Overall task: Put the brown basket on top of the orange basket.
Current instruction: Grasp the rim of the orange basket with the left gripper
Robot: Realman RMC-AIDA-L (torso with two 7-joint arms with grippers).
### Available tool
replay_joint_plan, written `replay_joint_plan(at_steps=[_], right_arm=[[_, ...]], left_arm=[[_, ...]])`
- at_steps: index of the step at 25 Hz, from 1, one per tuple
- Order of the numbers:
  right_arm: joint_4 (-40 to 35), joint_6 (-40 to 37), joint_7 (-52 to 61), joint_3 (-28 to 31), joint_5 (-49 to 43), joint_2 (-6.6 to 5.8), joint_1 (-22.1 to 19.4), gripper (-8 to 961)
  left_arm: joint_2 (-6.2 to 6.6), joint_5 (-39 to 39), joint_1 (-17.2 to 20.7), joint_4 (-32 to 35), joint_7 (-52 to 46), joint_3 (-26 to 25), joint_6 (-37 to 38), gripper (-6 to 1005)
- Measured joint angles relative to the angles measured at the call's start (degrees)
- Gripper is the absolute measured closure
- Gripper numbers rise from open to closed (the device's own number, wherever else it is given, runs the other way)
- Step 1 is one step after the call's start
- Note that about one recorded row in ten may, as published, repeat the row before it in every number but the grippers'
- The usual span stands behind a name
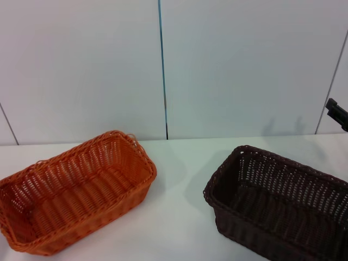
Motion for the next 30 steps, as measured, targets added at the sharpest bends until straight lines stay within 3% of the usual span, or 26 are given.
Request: replay_joint_plan(at_steps=[4,7,11,17,30], right_arm=[[0.0,0.1,0.0,0.0,0.0,0.00,0.0,192],[0.1,0.1,0.0,0.0,0.0,0.00,-0.1,192],[0.2,0.1,0.0,0.0,0.0,-0.02,-0.1,192],[0.2,0.1,-0.1,0.0,0.0,-0.09,-0.2,192],[0.0,1.6,-0.3,0.0,-0.1,-0.09,-0.2,192]], left_arm=[[1.07,0.3,0.0,0.0,-3.2,0.0,4.6,101],[2.43,5.3,-0.5,0.9,-11.2,0.0,8.1,101],[2.62,11.6,-1.0,3.3,-17.7,0.5,7.3,102],[2.12,21.3,-1.9,6.0,-26.0,0.9,3.1,103],[0.13,31.9,-3.4,11.2,-32.9,3.5,-2.3,104]])
